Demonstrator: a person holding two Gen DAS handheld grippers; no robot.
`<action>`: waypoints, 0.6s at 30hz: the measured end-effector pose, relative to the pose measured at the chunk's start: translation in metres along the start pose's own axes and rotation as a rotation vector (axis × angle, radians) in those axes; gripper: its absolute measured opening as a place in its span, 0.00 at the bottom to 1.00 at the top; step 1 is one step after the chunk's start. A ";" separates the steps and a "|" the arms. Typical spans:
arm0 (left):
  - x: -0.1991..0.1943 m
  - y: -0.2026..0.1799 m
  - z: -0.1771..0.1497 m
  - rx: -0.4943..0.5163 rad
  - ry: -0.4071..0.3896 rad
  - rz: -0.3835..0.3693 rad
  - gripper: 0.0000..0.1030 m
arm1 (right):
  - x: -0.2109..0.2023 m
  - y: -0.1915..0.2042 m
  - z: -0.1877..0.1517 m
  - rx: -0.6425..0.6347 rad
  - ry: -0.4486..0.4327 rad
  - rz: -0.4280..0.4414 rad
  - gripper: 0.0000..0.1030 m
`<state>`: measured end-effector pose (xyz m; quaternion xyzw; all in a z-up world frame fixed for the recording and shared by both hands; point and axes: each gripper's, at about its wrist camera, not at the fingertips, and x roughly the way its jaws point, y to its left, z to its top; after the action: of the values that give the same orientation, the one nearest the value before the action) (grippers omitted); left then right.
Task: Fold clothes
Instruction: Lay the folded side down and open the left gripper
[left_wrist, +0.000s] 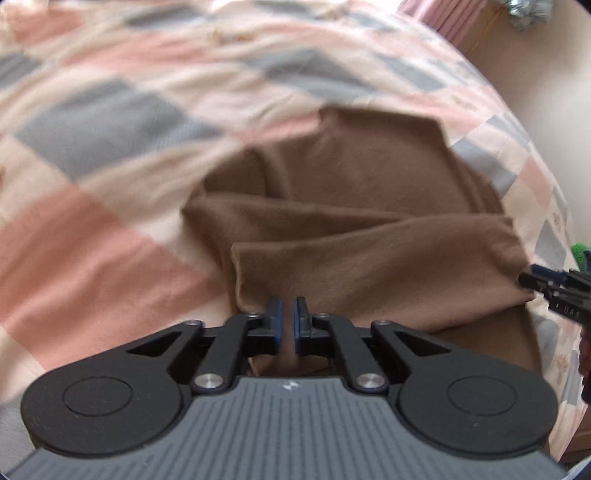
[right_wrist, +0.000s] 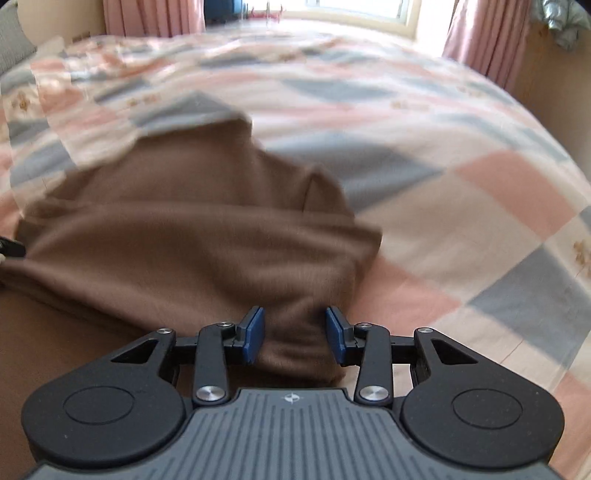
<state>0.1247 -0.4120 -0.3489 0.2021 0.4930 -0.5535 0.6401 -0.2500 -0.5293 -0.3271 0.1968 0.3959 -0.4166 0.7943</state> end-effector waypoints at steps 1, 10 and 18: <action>-0.006 -0.003 0.001 0.014 -0.020 -0.005 0.05 | -0.006 -0.001 0.005 0.008 -0.026 0.005 0.38; 0.018 0.005 0.000 -0.055 0.080 0.060 0.05 | 0.036 0.009 0.012 -0.029 0.109 -0.053 0.40; -0.027 -0.035 0.005 -0.014 0.154 0.189 0.27 | -0.019 0.022 0.019 0.196 0.164 -0.024 0.64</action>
<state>0.0975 -0.4130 -0.3136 0.2849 0.5233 -0.4700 0.6512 -0.2298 -0.5189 -0.3010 0.3020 0.4193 -0.4452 0.7313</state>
